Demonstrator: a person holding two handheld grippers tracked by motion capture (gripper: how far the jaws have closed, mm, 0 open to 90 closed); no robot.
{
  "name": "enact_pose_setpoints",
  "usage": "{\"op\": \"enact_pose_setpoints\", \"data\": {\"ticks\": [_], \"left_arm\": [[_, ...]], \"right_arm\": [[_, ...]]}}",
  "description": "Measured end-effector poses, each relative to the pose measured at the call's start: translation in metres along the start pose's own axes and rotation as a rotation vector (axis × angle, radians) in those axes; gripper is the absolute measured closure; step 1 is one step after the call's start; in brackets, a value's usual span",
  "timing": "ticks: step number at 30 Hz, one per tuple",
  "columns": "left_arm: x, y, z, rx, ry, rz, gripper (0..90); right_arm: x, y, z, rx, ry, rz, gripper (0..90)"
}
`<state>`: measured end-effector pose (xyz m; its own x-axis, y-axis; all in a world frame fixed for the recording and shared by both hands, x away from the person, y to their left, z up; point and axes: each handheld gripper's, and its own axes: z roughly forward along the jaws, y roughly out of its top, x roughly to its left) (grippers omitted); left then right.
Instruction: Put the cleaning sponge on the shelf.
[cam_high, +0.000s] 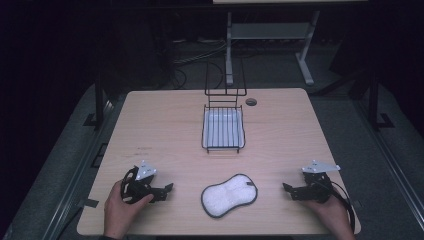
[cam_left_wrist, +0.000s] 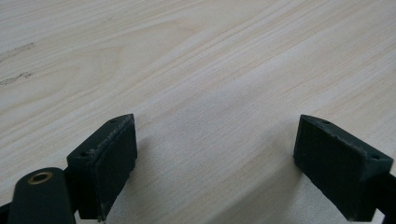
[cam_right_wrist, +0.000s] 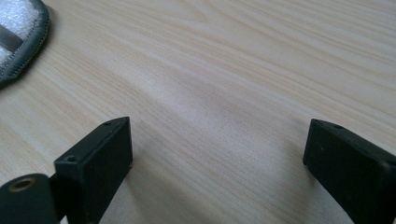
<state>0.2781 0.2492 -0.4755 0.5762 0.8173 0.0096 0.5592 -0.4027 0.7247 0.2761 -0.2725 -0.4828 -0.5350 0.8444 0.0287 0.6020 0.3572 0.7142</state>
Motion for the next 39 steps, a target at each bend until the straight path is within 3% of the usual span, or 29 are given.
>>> {"op": "enact_pose_setpoints", "data": {"ticks": [6,12,13,15,17,19,20,22,23,25,39], "left_arm": [[0.000,0.000,0.000,0.000,0.000,-0.001,12.6],[0.000,0.000,0.000,-0.001,0.000,-0.001,12.7],[0.000,0.000,0.000,-0.001,0.000,-0.001,12.7],[0.000,0.000,0.000,-0.001,0.000,-0.001,12.7],[0.000,0.000,0.000,-0.001,0.000,-0.001,12.7],[0.000,0.000,0.000,-0.001,0.000,-0.001,12.7],[0.000,0.000,0.000,-0.001,0.000,-0.001,12.7],[0.000,0.000,0.000,-0.001,0.000,0.000,12.7],[0.000,0.000,0.000,-0.001,0.000,-0.001,12.7],[0.000,0.000,0.000,-0.001,0.000,-0.001,12.7],[0.000,0.000,0.000,0.000,0.000,0.000,12.7]], "right_arm": [[0.000,0.000,0.000,0.000,0.000,0.001,7.8],[-0.001,0.005,-0.003,0.028,-0.004,0.000,22.4],[0.001,0.006,-0.006,0.029,0.011,-0.004,35.8],[0.002,0.009,-0.009,0.033,0.037,0.007,45.8],[0.003,0.010,-0.011,0.029,0.053,0.013,49.9],[0.007,0.015,-0.015,0.026,0.108,0.019,64.6],[0.007,0.015,-0.015,0.026,0.108,0.019,64.6],[0.010,0.017,-0.017,0.013,0.140,0.011,73.9],[0.014,0.019,-0.017,0.001,0.164,-0.015,83.9],[0.018,0.020,-0.019,-0.014,0.187,-0.025,89.7],[0.049,0.035,-0.013,-0.035,0.323,-0.074,89.8]]}}
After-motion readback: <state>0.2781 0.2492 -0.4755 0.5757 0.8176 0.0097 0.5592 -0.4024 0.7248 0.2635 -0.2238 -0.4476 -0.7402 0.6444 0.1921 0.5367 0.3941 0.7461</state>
